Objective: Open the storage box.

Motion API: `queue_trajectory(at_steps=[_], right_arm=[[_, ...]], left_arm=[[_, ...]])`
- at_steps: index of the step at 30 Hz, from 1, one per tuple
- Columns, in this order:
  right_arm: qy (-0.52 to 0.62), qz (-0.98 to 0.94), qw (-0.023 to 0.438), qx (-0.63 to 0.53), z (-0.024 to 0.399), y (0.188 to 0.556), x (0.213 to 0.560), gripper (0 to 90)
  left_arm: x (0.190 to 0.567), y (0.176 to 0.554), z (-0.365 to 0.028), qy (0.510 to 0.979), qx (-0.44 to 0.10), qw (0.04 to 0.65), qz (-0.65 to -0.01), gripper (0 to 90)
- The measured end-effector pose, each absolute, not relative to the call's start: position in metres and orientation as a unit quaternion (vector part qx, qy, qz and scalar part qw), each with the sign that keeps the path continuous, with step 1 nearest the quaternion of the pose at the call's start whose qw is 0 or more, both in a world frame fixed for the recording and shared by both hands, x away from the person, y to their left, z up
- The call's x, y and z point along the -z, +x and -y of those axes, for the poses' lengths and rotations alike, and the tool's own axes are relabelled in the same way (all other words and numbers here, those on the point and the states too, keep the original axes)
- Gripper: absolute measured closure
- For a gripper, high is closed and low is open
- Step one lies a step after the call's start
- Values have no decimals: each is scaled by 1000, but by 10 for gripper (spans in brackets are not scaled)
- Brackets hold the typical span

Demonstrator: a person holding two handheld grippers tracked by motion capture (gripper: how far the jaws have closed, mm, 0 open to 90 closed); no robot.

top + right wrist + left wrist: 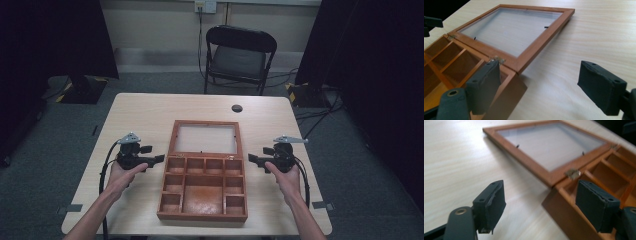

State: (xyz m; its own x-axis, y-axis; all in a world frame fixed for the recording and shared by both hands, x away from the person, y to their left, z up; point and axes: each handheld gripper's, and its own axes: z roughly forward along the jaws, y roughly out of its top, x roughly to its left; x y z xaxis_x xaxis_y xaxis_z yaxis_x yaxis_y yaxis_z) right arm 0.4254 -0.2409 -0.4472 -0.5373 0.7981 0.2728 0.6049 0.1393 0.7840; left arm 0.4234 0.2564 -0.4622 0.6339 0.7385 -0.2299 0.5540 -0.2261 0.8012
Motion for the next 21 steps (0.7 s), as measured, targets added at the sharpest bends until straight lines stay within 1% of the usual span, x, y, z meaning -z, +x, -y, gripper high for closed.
queue_trajectory(at_steps=[7, 10, 15, 18, 21], right_arm=[[475, -754, 118, -438, 250, 405, 444, 175], [485, -756, 134, -419, 257, 392, 446, 176], [492, -757, 136, -409, 264, 378, 449, 173], [500, -756, 137, -399, 271, 366, 455, 174], [503, -760, 135, -388, 275, 361, 461, 174]], left_arm=[[464, 410, -271, 779, -113, 447, -425, 209], [466, 402, -280, 778, -116, 442, -431, 199], [468, 393, -287, 772, -110, 437, -448, 200], [467, 383, -289, 789, -135, 406, -441, 200], [468, 378, -289, 791, -136, 405, -438, 199]])
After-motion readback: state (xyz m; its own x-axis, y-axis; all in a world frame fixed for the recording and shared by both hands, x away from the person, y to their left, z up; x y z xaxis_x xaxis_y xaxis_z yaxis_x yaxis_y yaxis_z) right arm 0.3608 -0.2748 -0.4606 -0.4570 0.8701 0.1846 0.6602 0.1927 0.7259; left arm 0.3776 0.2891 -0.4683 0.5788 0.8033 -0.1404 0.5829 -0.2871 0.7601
